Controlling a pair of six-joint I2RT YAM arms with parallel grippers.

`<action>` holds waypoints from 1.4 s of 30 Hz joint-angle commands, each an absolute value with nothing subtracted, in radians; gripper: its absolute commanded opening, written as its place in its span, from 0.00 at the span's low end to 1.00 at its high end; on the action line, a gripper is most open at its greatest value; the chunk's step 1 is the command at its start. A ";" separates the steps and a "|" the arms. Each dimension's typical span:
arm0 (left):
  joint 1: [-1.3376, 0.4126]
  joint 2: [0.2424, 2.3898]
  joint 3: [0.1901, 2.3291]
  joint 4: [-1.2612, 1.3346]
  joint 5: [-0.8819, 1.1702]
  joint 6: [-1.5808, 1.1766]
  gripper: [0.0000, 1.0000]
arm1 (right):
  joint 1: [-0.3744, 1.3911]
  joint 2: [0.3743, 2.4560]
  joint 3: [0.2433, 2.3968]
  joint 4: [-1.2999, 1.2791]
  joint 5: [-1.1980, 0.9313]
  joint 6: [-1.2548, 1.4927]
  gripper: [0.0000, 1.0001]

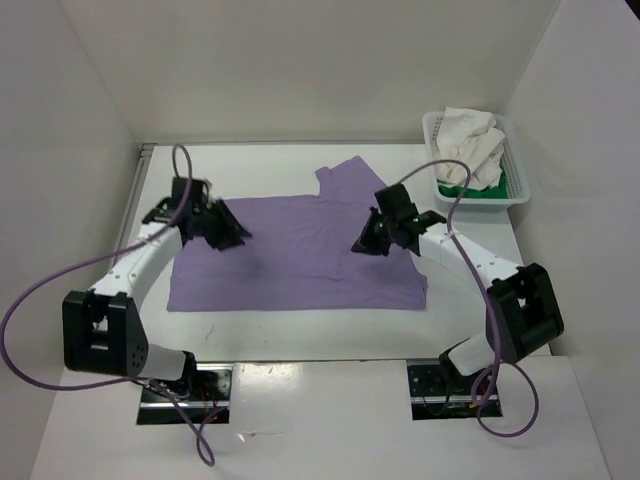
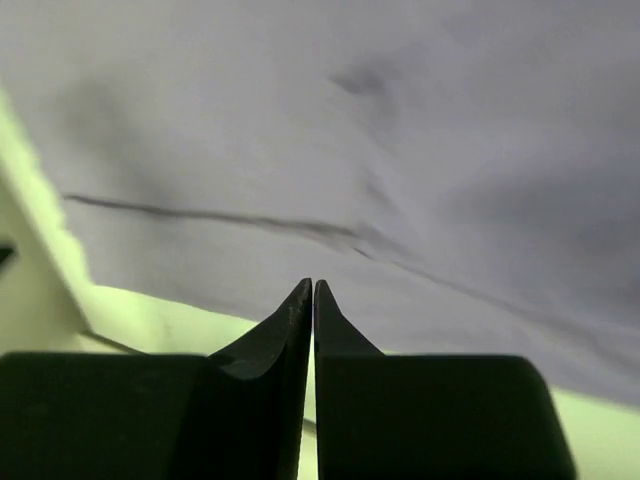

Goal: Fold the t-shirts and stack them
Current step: Fold the flattened tshirt in 1/3 of the way, then grap the side of the flattened tshirt furthest away from the robot with both arms

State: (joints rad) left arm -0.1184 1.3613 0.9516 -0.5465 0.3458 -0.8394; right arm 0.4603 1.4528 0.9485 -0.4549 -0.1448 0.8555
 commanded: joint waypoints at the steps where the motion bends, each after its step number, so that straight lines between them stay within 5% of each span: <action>1: 0.030 1.501 1.132 -0.413 0.238 -0.781 0.48 | 0.454 1.525 1.098 -0.399 -0.213 0.772 0.01; 4: 0.121 1.632 1.201 -0.322 0.199 -0.808 0.63 | 0.454 1.557 1.153 -0.373 -0.225 0.749 0.00; 16: 0.227 2.117 1.716 -0.397 -0.103 -0.678 0.60 | 0.454 1.609 1.166 -0.364 -0.272 0.657 0.02; 42: 0.187 2.276 1.805 -0.462 -0.239 -0.611 0.51 | 0.454 1.686 1.236 -0.345 -0.281 0.637 0.08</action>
State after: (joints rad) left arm 0.1867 2.2395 1.7664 -0.4538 -0.2249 -0.6308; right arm 0.4583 1.6699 1.1786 -0.3824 -0.2749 0.6559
